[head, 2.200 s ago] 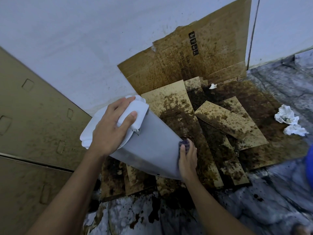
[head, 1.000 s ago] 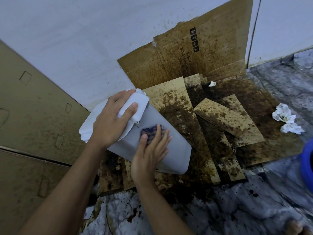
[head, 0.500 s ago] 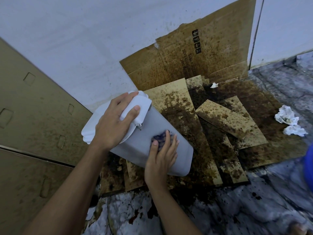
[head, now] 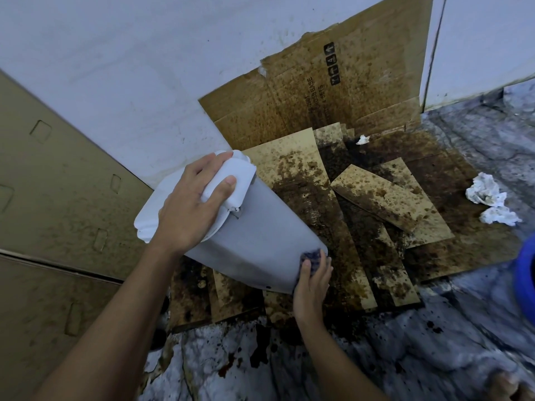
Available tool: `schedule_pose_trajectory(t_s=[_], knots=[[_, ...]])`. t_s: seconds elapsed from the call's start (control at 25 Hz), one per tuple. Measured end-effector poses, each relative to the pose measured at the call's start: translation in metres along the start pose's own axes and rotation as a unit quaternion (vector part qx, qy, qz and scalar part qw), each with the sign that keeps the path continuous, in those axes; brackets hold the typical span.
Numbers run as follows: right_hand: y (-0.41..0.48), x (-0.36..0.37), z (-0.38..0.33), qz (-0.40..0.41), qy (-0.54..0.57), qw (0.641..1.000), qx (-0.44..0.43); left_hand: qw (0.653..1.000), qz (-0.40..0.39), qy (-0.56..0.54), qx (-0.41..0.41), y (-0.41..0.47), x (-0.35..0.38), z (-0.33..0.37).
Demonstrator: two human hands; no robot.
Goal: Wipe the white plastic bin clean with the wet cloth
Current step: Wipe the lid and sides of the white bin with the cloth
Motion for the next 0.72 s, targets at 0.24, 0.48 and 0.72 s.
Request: schedule_pose_trajectory(t_s=[0.24,0.48,0.72], knots=[[0.028,-0.005,0.014,-0.019,0.01,0.999,0.031,1.0,-0.004,-0.003,-0.005,-0.001,0.002,0.001],[0.066,0.003,-0.017,-0.044,-0.011,0.999,-0.017,1.0,-0.005,0.003,0.0,-0.001,0.002,0.003],[0.081,0.006,-0.046,-0.065,-0.022,0.997,-0.04,1.0,0.0,0.001,0.002,0.0,0.002,0.001]])
Point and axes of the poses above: each hand's wrist, its own y-axis towards the middle knuckle, its own x-axis out of the palm, z = x × y, the point moved 7 cm from there along y, towards the middle knuckle, and after that the axes turned 8 degrees about z, right-handed, at the moved point
